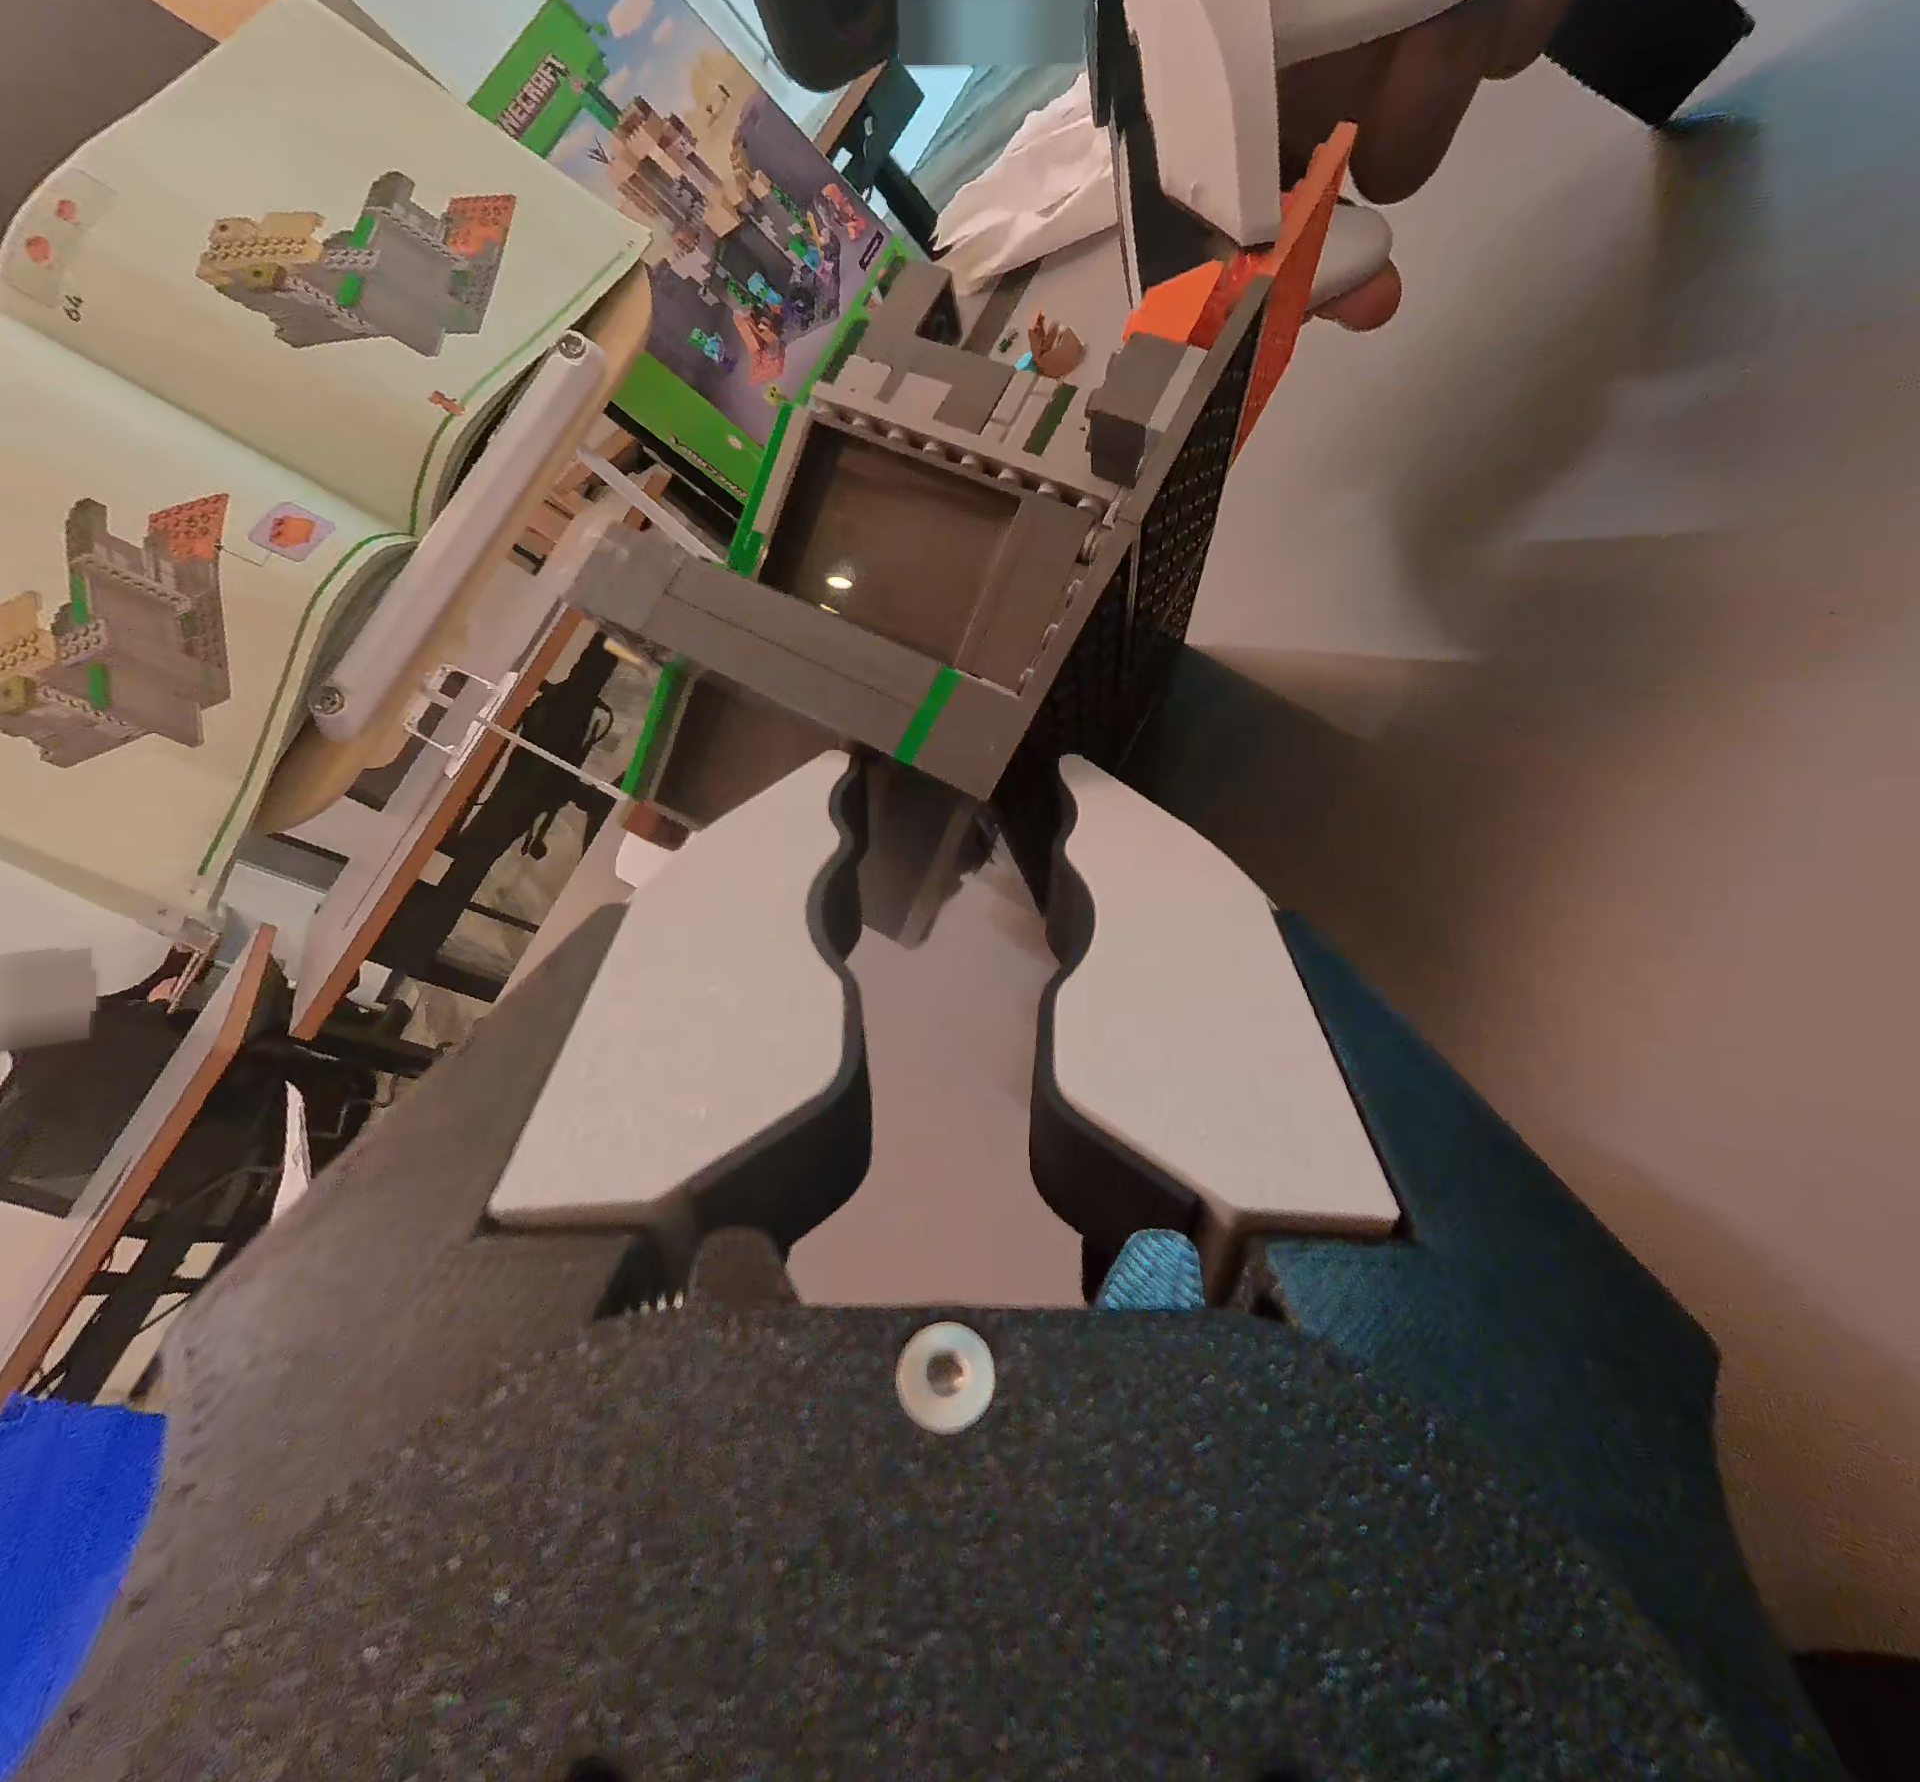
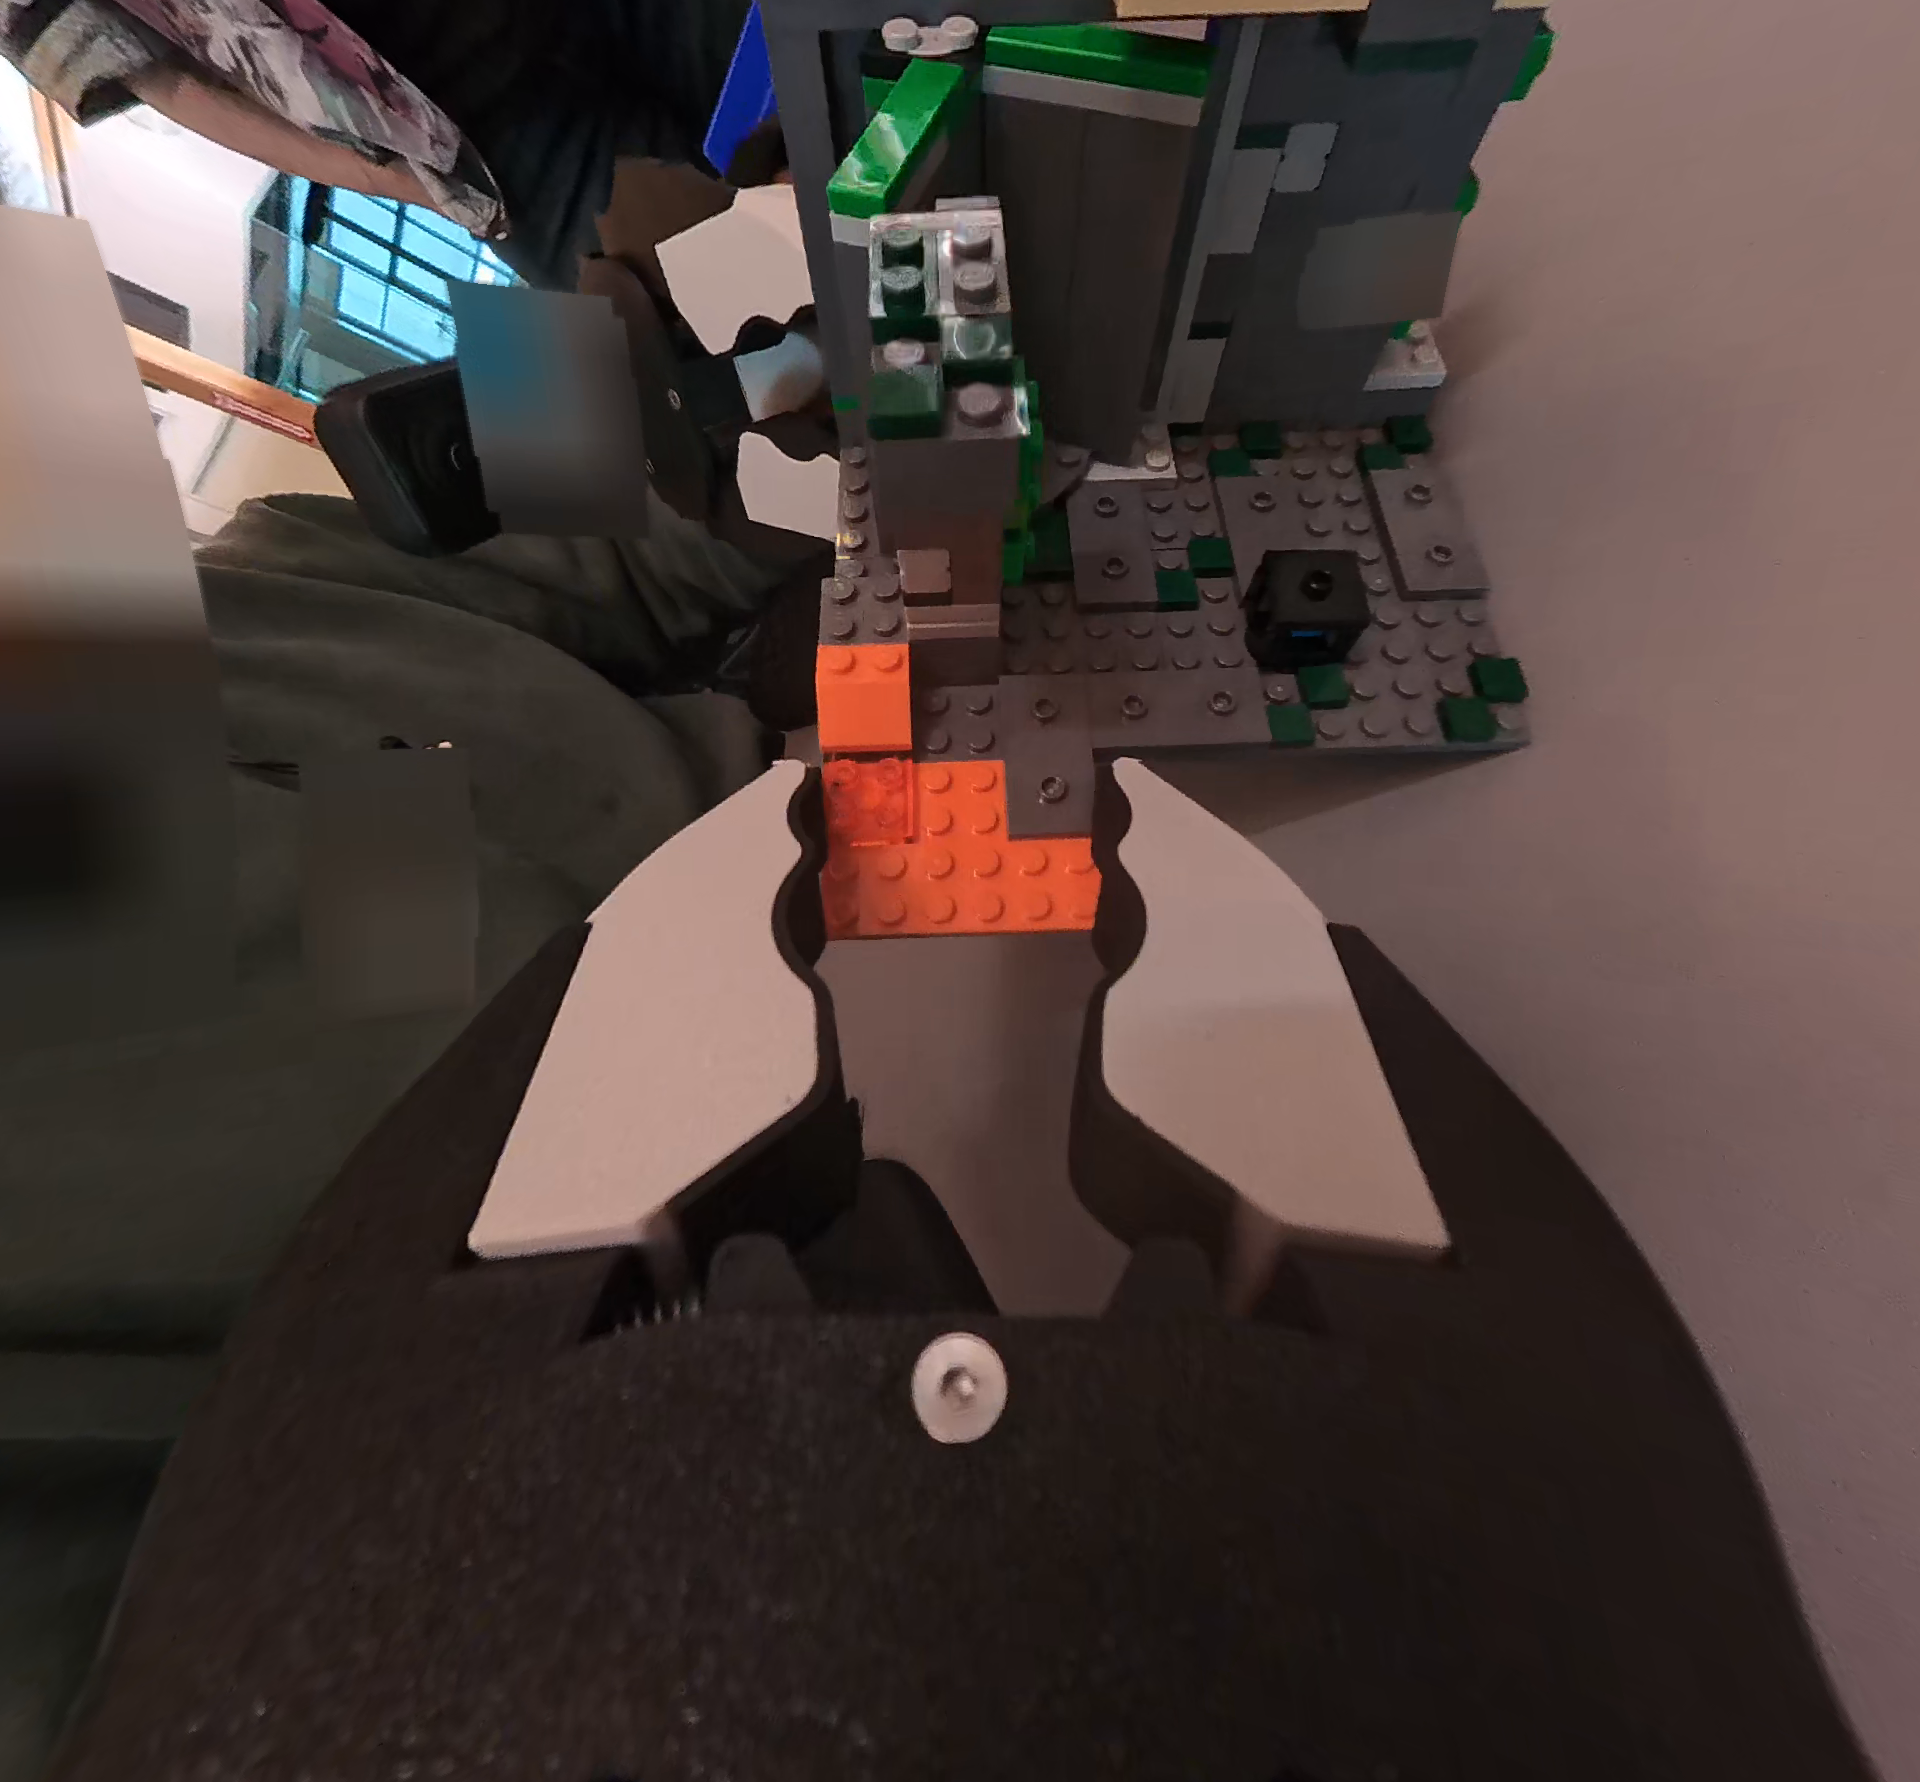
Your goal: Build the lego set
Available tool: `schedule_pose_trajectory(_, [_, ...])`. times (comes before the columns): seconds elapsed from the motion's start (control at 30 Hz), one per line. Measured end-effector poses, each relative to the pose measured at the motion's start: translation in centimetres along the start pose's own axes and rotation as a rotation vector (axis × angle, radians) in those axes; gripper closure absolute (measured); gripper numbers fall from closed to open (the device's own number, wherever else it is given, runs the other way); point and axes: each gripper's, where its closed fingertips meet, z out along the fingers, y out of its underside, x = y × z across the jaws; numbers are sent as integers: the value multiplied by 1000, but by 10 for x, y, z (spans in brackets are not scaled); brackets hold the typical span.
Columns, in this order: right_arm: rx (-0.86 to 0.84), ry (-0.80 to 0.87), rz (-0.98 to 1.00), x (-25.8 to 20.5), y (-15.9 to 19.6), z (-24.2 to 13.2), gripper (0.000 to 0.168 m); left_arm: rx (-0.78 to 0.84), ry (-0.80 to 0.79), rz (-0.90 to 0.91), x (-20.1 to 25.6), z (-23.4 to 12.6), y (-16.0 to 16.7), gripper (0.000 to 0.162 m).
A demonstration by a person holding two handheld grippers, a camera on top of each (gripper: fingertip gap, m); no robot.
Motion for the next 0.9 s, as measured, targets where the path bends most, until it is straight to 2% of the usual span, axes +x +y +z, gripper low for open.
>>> schedule_pose_trajectory(0.17, [51,17,-59,0,-2,-1,119,1,0,-7,2,-1,0,132])
schedule_pose_trajectory(0.33, [124,123,-278,-8,-9,-7,112,-2,-3,-7,3,-2,0,132])
schedule_pose_trajectory(0.47, [153,394,-597,-13,-11,-8,114,-8,-2,-15,3,-1,0,133])
schedule_pose_trajectory(0.63, [104,892,-1047,-13,-12,-3,129,-13,2,-32,1,0,-1,133])
schedule_pose_trajectory(0.73, [59,1010,-1197,-15,-15,5,138,-19,5,-38,0,2,-2,133])
schedule_pose_trajectory(0.9, [26,1043,-1220,-11,-24,0,138,-23,2,-39,-2,3,-1,134])
